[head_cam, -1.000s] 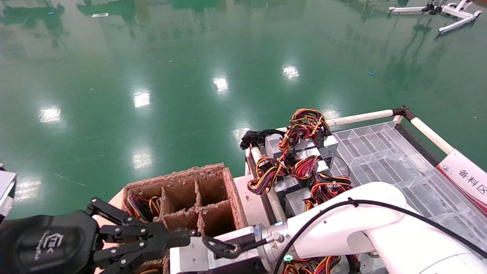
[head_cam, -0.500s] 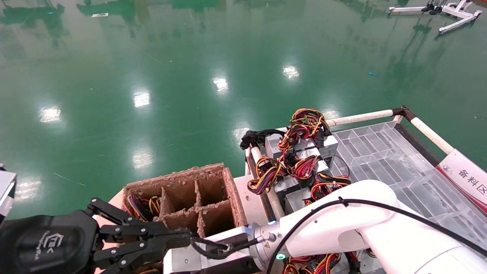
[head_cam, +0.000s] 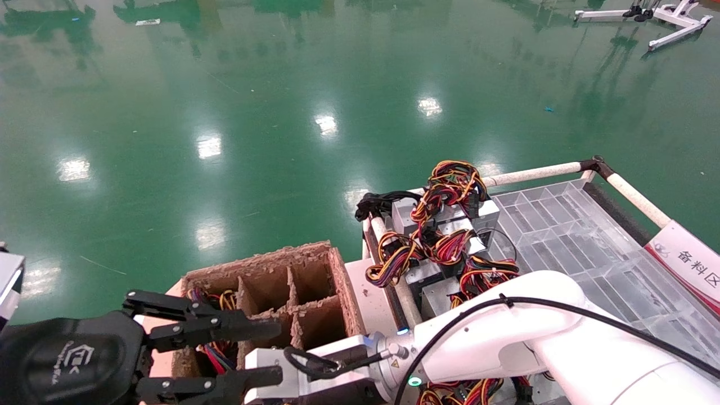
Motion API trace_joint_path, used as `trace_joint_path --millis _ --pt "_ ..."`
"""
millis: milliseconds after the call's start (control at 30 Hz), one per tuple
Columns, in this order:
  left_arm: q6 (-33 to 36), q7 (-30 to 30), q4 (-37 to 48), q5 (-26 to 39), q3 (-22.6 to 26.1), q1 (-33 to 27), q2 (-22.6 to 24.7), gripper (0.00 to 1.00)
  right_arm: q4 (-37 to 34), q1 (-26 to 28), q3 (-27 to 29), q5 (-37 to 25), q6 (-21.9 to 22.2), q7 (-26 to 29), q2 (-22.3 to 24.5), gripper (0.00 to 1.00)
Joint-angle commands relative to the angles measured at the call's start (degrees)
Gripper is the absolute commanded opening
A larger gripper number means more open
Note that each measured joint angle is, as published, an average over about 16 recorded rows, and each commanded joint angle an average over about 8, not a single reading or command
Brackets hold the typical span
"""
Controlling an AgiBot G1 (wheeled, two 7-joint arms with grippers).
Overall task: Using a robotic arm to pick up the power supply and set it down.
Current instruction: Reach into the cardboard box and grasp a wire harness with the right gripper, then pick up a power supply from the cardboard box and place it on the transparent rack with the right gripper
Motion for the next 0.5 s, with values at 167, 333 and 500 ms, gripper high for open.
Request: trace_joint_path --millis 167,333,500 --pt "0.0 0.0 0.0 0.0 0.0 0.0 0.0 1.00 -1.6 -0.1 -0.7 3.3 -1.1 -0.6 0.3 0.00" --pt "0.0 0.0 0.0 0.0 0.0 0.0 0.0 1.00 -3.7 0.1 0.0 6.5 -3.4 -1.5 0.9 0.00" --pt "0.0 0.0 0.0 0.0 0.1 0.0 0.0 1.00 -5.7 0.3 1.6 9.9 -6.5 -2.9 2.0 0.00"
